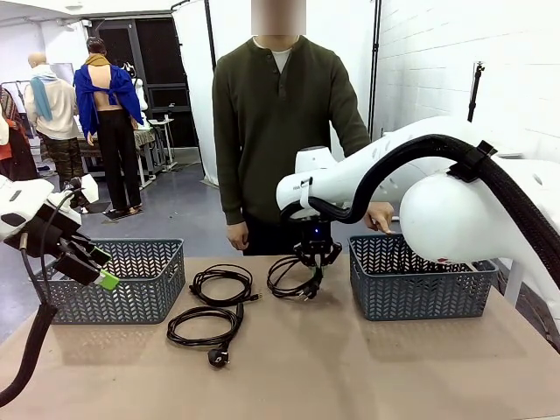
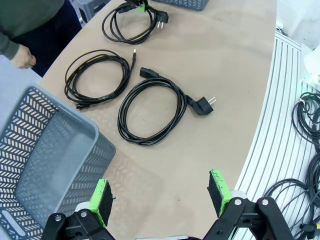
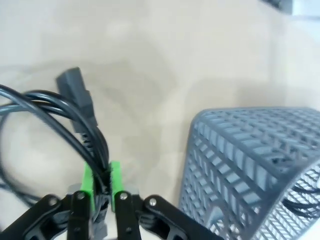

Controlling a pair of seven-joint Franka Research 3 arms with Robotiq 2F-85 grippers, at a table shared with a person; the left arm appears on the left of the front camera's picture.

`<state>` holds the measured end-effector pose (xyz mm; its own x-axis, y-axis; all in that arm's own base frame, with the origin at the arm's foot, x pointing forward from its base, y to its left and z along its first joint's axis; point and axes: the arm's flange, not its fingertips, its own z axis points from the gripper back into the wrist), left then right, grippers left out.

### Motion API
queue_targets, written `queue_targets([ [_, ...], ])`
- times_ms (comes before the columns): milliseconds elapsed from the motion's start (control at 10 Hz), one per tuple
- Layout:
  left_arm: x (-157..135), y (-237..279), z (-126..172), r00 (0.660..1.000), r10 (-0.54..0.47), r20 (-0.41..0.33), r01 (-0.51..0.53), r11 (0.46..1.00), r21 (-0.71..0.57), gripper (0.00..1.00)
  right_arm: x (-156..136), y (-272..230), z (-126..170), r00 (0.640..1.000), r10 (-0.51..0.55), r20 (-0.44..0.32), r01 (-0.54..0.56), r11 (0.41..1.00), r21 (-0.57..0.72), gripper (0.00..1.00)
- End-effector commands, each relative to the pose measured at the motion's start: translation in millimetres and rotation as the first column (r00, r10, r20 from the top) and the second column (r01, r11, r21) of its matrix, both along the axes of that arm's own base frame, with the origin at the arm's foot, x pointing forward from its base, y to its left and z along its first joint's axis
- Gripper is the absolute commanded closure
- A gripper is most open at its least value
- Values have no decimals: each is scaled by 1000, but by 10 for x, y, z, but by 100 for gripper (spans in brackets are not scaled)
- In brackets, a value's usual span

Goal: Organize the cables according to human instructions.
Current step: Pick up a bundle of cables and place it in the basket indicated by the human.

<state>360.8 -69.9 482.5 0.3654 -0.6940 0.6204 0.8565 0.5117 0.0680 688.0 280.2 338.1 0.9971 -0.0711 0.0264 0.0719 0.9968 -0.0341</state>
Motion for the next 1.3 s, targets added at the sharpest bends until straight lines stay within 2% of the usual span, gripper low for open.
queue_targets([
  [0,26,32,-19,1000,-23,4,23,1000,-10,0,-35,58,292,1000,25,-18,-25,1000,6,100],
  [200,26,32,-19,1000,-23,4,23,1000,-10,0,-110,98,581,993,111,-48,-108,992,64,100],
  [300,26,32,-19,1000,-23,4,23,1000,-10,0,-155,118,773,979,190,-71,-185,980,74,100],
  [400,26,32,-19,1000,-23,4,23,1000,-10,0,-190,112,939,960,265,-85,-259,963,76,100],
  [500,26,32,-19,1000,-23,4,23,1000,-10,0,-246,110,1103,921,379,-90,-372,924,92,100],
  [600,26,32,-19,1000,-23,4,23,1000,-10,0,-311,113,1244,857,505,-105,-496,863,98,100],
  [700,26,32,-19,1000,-23,4,23,1000,-10,0,-400,119,1385,764,631,-133,-625,776,89,100],
  [800,26,32,-19,1000,-23,4,23,1000,-10,0,-482,116,1489,665,732,-150,-730,679,80,100],
  [1000,26,32,-19,1000,-23,4,23,1000,-10,0,-622,40,1625,433,888,-154,-894,445,49,100],
  [1100,26,32,-19,1000,-23,4,23,1000,-10,0,-683,-13,1666,357,923,-143,-931,364,30,100],
  [1200,26,32,-19,1000,-23,4,23,1000,-10,0,-731,-55,1675,304,944,-131,-951,309,21,100],
])
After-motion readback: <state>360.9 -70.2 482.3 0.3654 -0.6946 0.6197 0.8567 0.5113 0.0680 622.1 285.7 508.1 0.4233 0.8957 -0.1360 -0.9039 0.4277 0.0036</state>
